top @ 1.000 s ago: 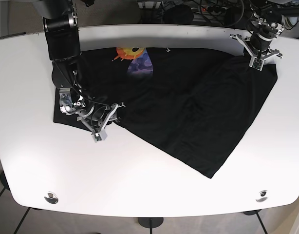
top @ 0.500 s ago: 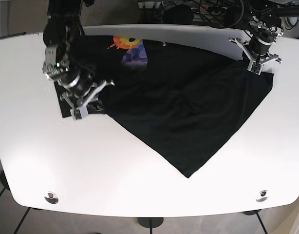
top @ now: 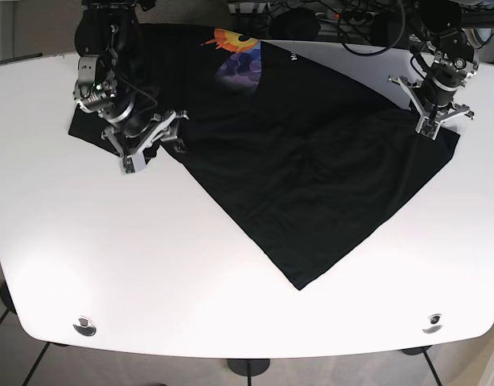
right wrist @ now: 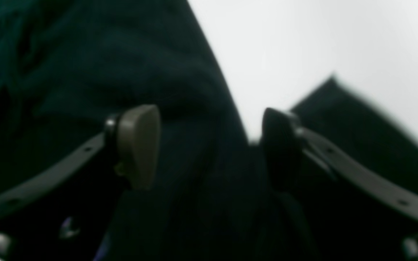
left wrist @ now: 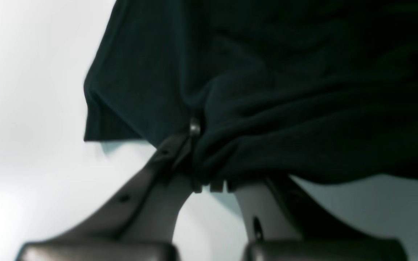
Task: Fold the T-shirt properly
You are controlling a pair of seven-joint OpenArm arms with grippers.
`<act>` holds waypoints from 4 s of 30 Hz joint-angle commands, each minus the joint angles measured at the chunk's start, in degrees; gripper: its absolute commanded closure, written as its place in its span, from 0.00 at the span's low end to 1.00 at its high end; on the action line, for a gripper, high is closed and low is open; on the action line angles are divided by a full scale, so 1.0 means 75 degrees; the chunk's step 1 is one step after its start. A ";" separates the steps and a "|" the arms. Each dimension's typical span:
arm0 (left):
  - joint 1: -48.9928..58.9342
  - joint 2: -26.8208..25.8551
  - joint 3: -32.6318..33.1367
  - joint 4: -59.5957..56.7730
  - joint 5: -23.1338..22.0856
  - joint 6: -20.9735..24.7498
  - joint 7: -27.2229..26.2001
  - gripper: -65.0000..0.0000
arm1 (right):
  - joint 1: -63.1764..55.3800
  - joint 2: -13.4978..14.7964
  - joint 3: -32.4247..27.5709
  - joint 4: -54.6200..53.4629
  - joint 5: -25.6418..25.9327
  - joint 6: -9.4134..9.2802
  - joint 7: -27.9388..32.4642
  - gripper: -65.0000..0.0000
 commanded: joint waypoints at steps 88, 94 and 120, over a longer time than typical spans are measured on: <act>-0.0171 -0.3707 0.1287 0.0845 -0.7089 0.0051 0.4721 0.39 | 0.2293 0.0145 0.1297 -0.2992 0.0151 0.0012 -0.0479 0.97; 0.0017 -0.3918 0.2284 0.1021 -0.7042 0.0051 0.4709 0.39 | 0.2281 0.0145 0.1321 -0.2992 0.0151 0.0012 -0.0479 0.97; -0.5774 -0.2723 0.1510 -0.4301 -0.3244 0.0051 0.3350 0.38 | 0.2176 0.0145 0.1321 -0.2617 0.0151 0.0012 -0.0479 0.97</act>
